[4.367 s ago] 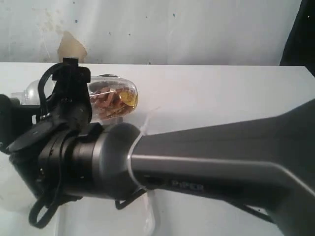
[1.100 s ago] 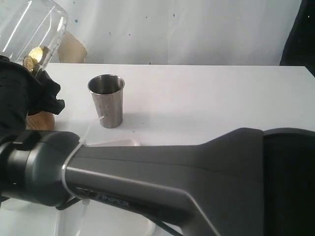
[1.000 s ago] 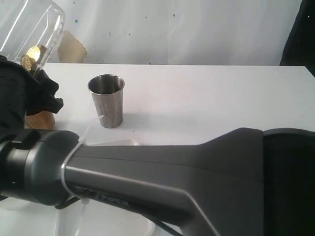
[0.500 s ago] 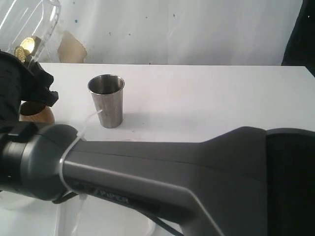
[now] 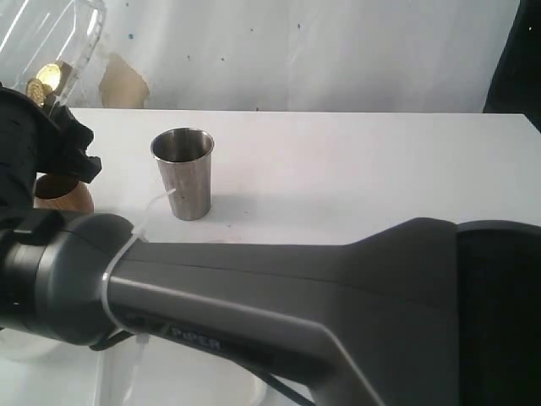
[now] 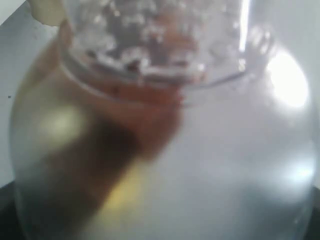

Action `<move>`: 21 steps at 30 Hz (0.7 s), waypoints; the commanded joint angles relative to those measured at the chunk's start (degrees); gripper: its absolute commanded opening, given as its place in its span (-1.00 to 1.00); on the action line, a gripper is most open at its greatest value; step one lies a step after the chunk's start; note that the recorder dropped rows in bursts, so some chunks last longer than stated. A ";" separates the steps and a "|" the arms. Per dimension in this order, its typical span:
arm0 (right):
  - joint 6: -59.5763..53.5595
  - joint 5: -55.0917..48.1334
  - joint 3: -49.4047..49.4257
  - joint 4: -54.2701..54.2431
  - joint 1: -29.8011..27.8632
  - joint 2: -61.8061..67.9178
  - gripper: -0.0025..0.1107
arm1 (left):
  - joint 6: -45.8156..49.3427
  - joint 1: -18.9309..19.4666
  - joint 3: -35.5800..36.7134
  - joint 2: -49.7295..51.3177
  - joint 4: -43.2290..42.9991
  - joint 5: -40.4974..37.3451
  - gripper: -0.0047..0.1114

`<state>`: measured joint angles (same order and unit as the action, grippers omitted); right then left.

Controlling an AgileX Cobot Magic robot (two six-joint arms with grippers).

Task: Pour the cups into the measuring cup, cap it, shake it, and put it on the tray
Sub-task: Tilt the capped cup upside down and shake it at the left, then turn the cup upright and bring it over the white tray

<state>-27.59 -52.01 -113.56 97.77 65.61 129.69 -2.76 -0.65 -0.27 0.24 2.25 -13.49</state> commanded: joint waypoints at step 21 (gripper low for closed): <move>22.31 5.32 -0.28 -44.68 -7.34 -15.66 -0.96 | 0.04 -0.25 0.27 -0.24 -0.43 0.08 -0.92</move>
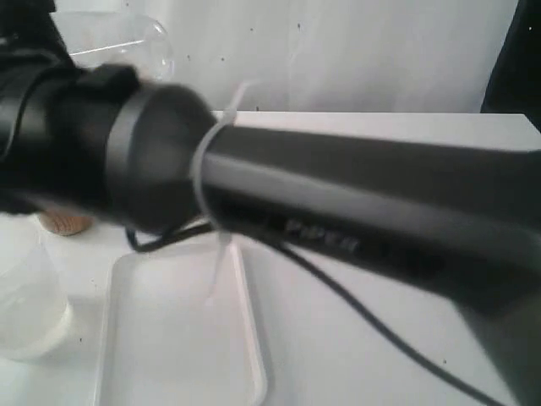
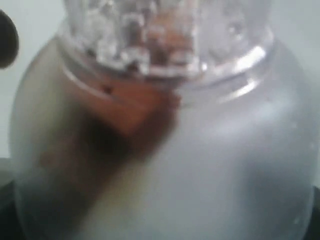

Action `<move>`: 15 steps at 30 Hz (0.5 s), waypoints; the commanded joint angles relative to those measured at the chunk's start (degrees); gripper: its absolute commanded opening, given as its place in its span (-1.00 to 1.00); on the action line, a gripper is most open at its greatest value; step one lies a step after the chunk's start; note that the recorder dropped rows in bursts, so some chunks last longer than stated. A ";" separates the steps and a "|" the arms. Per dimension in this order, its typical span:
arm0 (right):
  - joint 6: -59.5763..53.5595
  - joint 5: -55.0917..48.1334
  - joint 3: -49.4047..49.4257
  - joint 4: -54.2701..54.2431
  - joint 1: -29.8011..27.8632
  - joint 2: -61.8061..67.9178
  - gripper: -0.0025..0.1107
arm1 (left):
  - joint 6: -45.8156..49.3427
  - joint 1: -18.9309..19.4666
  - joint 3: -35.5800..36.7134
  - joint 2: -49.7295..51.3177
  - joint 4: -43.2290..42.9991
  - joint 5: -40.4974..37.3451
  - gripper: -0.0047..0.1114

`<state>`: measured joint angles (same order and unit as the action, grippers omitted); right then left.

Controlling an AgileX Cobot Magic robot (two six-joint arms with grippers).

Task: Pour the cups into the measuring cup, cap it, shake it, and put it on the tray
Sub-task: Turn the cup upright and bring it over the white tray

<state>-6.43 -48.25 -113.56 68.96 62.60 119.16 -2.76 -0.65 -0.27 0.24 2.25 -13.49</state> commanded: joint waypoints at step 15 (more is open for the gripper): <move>-0.82 31.44 29.56 -52.26 -18.22 -21.91 -0.96 | 0.04 -0.25 0.27 -0.24 -0.43 0.08 -0.92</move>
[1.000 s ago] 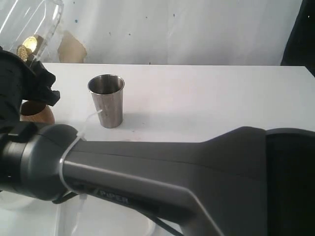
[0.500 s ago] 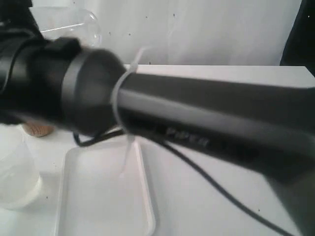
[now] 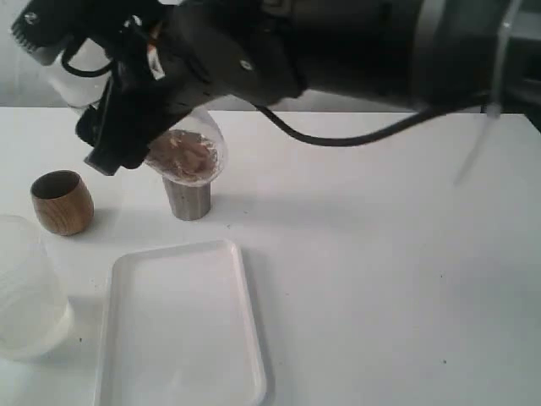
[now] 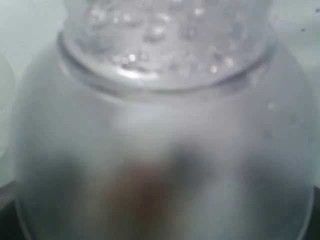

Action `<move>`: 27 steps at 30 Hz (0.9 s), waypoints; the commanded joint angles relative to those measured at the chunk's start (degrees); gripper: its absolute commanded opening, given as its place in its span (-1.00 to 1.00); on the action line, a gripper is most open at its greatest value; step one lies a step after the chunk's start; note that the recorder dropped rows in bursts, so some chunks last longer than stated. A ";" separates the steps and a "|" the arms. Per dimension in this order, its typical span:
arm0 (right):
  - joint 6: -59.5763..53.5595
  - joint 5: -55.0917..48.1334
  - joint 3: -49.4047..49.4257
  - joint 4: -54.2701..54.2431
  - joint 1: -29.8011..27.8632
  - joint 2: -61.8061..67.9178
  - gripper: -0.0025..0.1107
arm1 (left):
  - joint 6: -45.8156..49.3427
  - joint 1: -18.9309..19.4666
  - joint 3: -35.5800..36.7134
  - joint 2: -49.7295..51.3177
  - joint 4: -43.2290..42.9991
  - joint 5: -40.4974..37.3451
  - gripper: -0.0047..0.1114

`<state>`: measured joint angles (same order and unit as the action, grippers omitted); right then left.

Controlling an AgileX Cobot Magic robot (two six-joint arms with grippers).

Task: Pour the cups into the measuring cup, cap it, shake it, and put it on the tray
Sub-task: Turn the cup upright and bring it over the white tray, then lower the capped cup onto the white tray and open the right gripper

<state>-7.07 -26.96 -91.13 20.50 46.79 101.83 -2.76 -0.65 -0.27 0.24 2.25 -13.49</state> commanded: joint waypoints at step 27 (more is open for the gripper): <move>13.90 62.28 48.56 -12.50 -5.63 -8.16 -0.96 | 0.04 -0.25 0.27 -0.24 -0.43 0.08 -0.92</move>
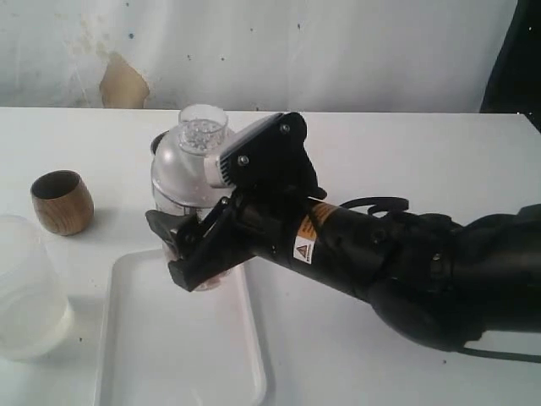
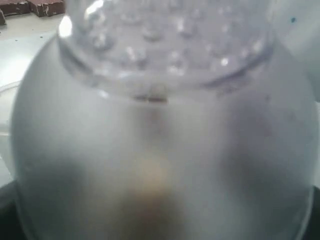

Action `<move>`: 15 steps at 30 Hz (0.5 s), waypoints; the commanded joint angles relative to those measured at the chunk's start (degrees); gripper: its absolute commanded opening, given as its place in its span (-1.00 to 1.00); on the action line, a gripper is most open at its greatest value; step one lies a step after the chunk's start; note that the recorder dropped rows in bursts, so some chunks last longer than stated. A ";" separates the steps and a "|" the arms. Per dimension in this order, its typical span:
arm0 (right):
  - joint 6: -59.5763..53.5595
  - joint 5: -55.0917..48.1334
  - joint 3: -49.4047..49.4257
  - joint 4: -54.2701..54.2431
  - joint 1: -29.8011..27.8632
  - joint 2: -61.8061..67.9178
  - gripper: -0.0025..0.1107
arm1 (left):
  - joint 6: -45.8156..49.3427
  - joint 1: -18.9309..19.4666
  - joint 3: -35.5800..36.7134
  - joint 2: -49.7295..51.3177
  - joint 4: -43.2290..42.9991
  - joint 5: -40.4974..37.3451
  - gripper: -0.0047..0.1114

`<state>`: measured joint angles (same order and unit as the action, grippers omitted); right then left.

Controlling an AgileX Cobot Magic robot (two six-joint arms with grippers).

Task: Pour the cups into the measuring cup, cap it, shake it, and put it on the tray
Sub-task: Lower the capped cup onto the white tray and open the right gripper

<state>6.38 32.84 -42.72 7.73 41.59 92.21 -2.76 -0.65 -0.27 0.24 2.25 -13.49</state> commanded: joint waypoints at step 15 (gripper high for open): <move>6.28 7.14 -1.41 6.14 0.02 8.65 -0.96 | 0.04 -0.25 0.27 -0.24 -0.43 0.08 -0.92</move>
<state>13.53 37.67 -42.95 9.66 41.59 100.85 -2.76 -0.65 -0.27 0.24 2.25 -13.49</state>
